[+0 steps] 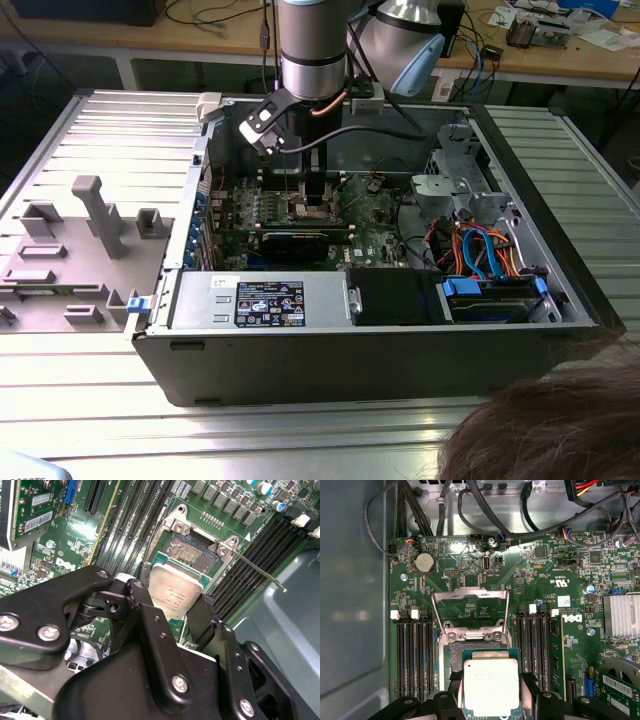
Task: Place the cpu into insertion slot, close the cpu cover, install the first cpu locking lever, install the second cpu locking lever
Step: 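Place the cpu into insertion slot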
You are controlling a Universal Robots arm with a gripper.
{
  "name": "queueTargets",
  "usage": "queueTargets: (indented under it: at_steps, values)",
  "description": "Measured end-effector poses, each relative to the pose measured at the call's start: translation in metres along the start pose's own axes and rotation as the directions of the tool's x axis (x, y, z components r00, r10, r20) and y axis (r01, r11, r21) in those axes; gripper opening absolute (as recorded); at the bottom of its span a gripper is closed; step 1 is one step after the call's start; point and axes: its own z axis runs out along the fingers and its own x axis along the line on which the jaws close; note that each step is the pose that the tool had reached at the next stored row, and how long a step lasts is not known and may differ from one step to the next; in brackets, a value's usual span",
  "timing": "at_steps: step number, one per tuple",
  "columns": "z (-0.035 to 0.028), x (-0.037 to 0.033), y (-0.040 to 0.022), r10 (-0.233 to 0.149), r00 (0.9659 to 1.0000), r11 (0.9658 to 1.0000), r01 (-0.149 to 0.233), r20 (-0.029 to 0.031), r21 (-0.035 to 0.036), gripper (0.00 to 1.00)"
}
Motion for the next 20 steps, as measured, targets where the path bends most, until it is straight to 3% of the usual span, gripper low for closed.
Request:
queueTargets:
  at_steps: [3,5,9,11,20]
  values:
    - [0.0002,0.0000,-0.0001,0.000,1.0000,1.0000,0.000,0.0000,0.0000,0.55]
    - [0.0049,-0.0001,-0.0017,0.000,1.0000,1.0000,0.000,0.0000,-0.0001,0.55]
    - [0.0055,-0.0001,-0.0017,0.000,1.0000,1.0000,0.000,0.0000,0.0000,0.55]
    - [0.0090,-0.0002,-0.0031,0.000,1.0000,1.0000,0.000,0.0000,-0.0001,0.55]
    - [0.0114,-0.0002,-0.0037,0.000,1.0000,1.0000,0.000,0.0000,0.0000,0.55]
